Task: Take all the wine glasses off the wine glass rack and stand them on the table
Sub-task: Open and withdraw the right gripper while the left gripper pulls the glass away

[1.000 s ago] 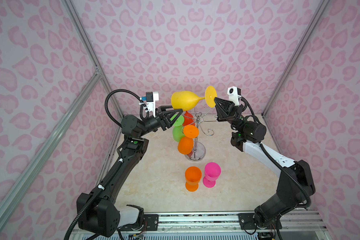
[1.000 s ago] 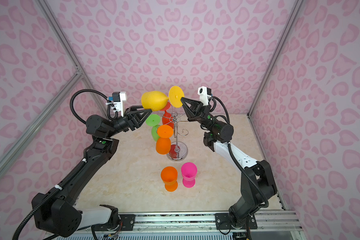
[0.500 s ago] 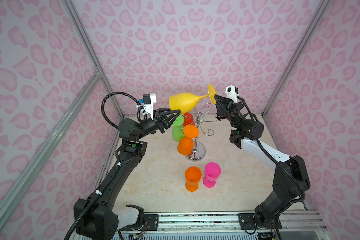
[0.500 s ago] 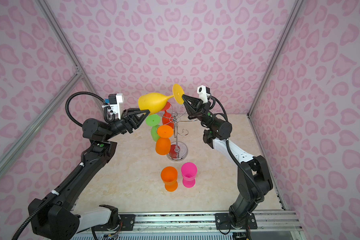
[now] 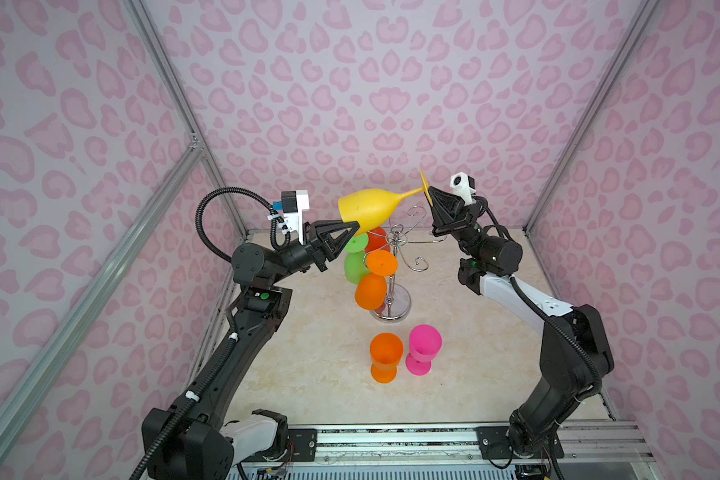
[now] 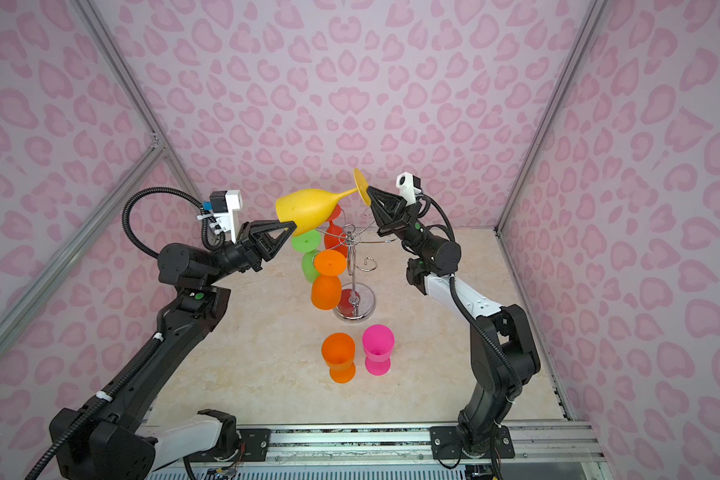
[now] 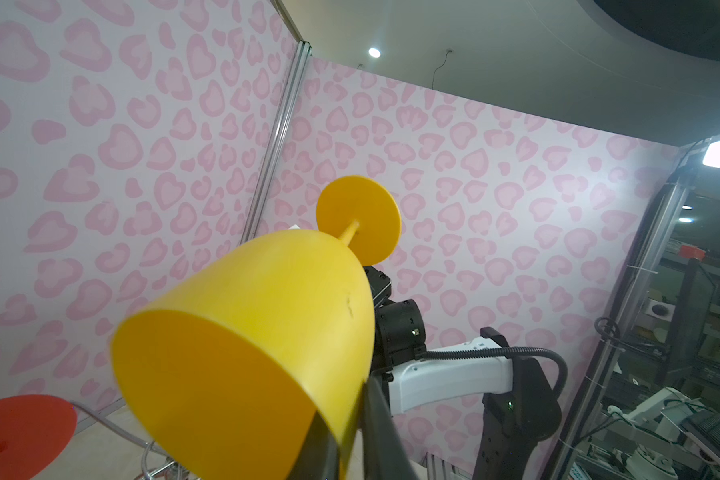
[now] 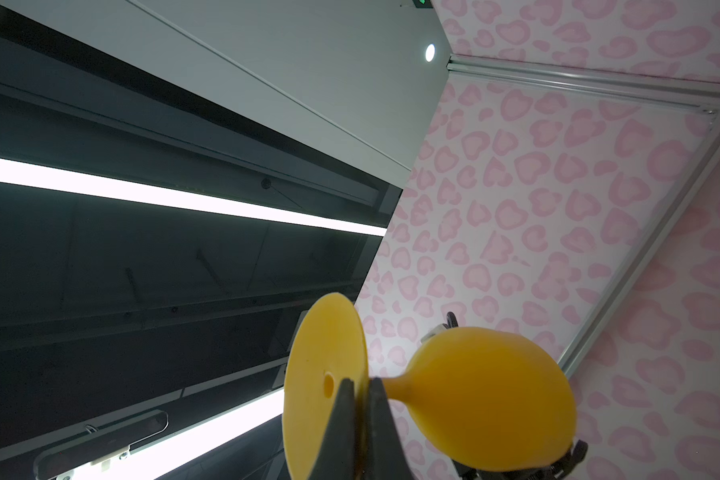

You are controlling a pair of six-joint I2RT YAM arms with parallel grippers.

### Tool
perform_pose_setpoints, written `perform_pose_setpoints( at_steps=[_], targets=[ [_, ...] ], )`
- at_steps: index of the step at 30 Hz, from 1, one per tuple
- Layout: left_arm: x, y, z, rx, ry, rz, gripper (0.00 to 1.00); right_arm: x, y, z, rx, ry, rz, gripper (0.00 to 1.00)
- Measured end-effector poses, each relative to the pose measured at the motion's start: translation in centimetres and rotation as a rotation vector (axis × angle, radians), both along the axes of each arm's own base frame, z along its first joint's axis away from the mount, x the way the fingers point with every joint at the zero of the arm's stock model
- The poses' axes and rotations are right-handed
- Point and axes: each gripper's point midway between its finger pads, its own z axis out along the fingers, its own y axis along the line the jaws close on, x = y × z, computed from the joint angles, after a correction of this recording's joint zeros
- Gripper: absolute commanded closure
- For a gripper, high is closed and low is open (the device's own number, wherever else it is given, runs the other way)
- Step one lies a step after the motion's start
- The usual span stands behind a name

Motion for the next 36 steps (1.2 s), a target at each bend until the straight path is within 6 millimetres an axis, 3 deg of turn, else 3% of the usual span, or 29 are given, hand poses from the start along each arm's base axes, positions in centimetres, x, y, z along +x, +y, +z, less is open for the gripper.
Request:
perform_pose_setpoints(
  at_steps=[5,13,20,26,36],
  targets=[
    [-0.8,-0.1,0.4,0.003,-0.026,-0.022,0.95,0.6,0.2,-0.5,-0.018,0.02,-0.001,0.86],
    [-1.1,0.0,0.7,-0.006,-0.025,-0.026,0.97,1.5,-1.4,0.0,0.007,0.018,-0.057,0.68],
    [-2.6,0.4,1.5,-0.013,-0.04,-0.028,0.97,0.7,-3.4,1.7,0.011,-0.031,-0.094,0.65],
    [-5.1,1.1,1.8,0.025,-0.019,-0.008,0.97,0.1,-5.5,1.6,-0.026,-0.043,-0.143,0.63],
    [-12.0,3.9,0.9,0.164,0.03,0.133,0.97,1.2,-7.7,-0.8,-0.158,-0.03,-0.278,0.62]
  ],
)
